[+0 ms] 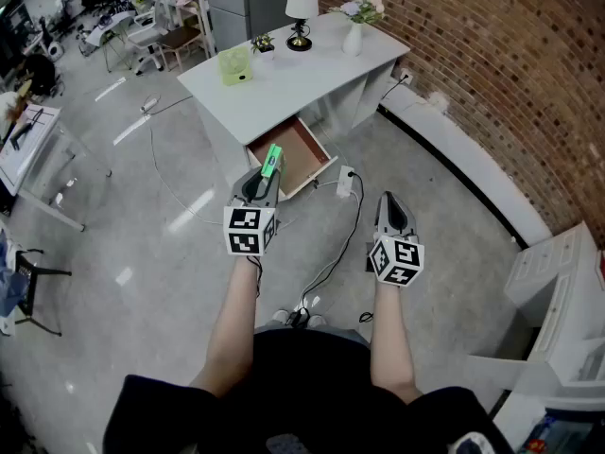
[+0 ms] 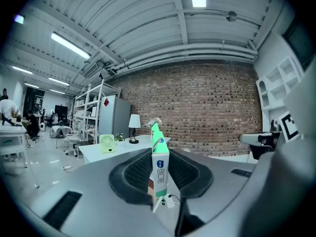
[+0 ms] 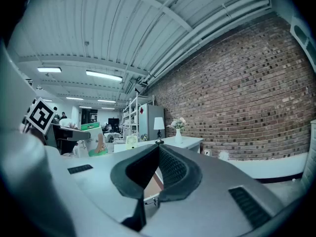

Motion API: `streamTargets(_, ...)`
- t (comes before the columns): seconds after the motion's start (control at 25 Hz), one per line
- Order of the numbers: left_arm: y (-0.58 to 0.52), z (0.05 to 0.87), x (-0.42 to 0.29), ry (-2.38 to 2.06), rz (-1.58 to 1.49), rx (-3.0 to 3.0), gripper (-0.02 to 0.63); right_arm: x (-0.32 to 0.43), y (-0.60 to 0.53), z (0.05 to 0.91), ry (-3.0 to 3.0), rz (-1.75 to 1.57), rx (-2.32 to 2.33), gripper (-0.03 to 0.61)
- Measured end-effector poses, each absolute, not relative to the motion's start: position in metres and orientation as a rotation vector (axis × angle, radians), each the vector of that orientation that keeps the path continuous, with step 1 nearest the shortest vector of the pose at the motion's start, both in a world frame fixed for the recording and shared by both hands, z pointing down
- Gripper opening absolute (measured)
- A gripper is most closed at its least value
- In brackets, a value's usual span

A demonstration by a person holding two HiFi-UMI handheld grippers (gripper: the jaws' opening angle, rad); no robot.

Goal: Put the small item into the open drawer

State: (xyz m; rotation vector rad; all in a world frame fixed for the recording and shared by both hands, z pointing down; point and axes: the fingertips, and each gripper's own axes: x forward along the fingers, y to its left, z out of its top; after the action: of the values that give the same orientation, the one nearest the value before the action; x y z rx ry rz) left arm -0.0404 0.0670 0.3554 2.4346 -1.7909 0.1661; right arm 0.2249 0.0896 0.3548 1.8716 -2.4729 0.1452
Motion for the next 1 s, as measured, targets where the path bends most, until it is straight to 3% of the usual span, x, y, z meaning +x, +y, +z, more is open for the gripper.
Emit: streamTargets(1.0, 0.044, 0.364, -0.054, -1.729, 0.187, 2.451, 0.1, 0.21, 0.07, 0.36, -2.471, 0.216, 1.896, 0.002)
